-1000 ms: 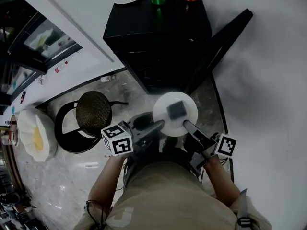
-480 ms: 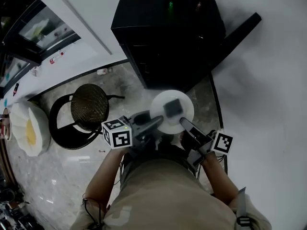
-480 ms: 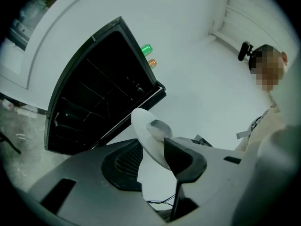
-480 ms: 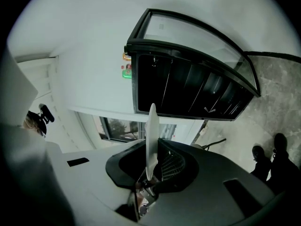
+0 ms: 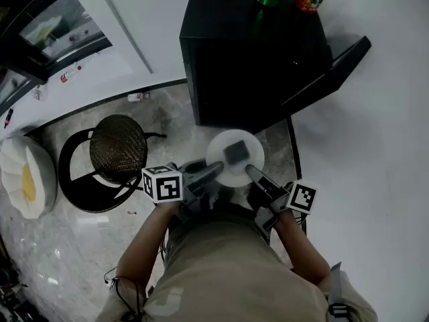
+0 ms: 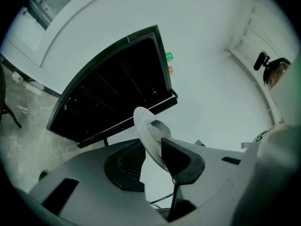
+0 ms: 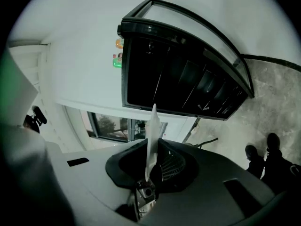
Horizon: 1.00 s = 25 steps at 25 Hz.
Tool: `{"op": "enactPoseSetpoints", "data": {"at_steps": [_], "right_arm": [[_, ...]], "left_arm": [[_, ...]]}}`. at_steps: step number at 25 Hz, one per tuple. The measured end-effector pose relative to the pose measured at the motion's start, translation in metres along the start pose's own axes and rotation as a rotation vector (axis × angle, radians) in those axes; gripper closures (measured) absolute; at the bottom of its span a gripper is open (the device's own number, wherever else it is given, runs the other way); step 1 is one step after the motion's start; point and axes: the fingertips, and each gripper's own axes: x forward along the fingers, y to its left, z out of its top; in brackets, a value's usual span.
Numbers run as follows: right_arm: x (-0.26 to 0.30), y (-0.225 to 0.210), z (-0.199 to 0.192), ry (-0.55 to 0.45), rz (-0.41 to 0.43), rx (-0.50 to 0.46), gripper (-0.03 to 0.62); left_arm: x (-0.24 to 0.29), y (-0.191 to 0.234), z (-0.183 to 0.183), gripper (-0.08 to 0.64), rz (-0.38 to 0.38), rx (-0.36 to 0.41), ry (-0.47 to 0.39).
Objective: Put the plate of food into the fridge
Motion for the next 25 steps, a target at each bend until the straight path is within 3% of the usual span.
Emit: {"op": "enactPoseSetpoints", "data": {"at_steps": [7, 14, 22, 25], "right_arm": [[0.029, -0.01, -0.006, 0.026, -0.106, -0.106, 0.535], [0.06, -0.014, -0.013, 0.041, -0.137, -0.192, 0.534], [0.081, -0.053, -0.016, 0.052, -0.211, -0.071, 0.531], [0.085, -0.064, -0.013, 0.063, -0.223, -0.068, 0.529]], "left_arm": [[-0.012, 0.031, 0.004, 0.471, 0.015, -0.099, -0.018], [-0.018, 0.059, 0.016, 0.503, 0.04, -0.097, 0.001], [-0.018, 0.094, 0.016, 0.517, 0.098, -0.203, 0.023], [-0.013, 0.105, 0.013, 0.523, 0.115, -0.256, 0.013]]}}
